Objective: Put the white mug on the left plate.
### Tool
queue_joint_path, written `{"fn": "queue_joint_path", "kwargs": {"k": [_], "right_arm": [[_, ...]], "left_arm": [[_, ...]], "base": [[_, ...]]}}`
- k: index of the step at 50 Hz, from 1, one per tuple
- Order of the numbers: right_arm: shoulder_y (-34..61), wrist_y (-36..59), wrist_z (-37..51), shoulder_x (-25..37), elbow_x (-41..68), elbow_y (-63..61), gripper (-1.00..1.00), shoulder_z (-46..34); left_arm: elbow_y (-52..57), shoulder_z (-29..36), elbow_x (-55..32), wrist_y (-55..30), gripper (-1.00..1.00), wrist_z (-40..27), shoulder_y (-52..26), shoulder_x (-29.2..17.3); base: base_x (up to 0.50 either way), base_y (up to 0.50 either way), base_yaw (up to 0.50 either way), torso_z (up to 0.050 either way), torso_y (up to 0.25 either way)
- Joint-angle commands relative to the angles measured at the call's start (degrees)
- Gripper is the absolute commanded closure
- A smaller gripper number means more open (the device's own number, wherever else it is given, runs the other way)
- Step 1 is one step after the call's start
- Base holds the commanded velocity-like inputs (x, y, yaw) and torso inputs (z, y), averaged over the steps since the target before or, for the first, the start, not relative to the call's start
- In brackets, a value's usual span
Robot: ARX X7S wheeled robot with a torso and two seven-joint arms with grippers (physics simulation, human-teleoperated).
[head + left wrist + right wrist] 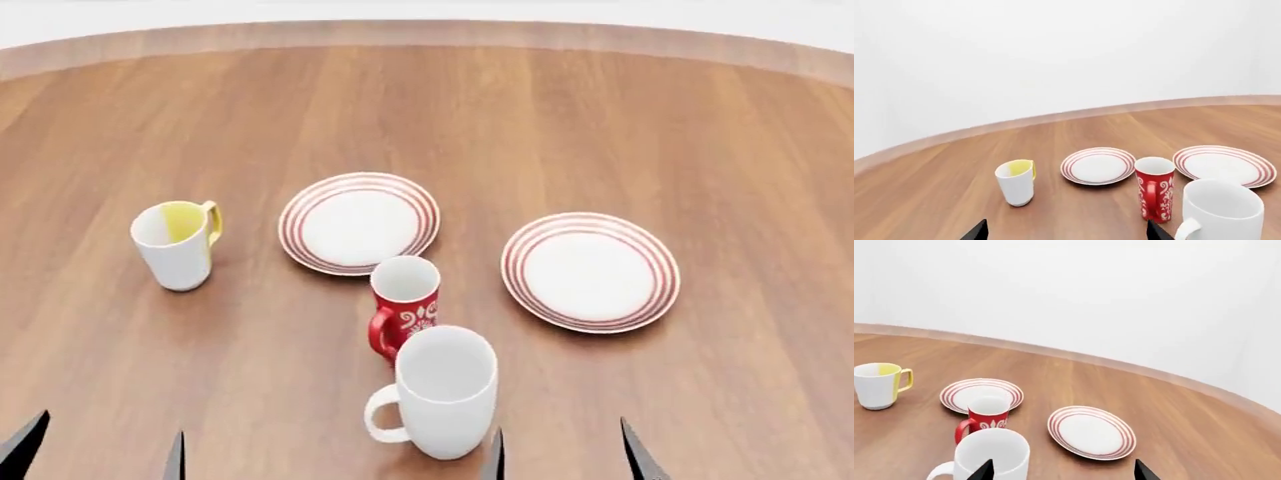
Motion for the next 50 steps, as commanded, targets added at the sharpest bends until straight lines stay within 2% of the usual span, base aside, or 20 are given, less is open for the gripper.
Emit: {"fn": "queue_joint_path", "kwargs": {"k": [1,50], "right_arm": [[0.7,0.1,0.8,0.5,0.8,0.7,-1.0,-0.7],[0.5,-0.8,2.9,2.6,4.4,1.1,-1.0,-2.1]], "left_arm": [[-0.4,0.6,-0.3,0.3,-1.0,-0.5,-0.1,-0.6],[0.3,2.6,-1.7,0.1,-1.0,-2.2,0.4,-2.5]], "base": [[0.43,0.0,0.0,0.0,0.0],[0.43,0.0,0.0,0.0,0.0]]}}
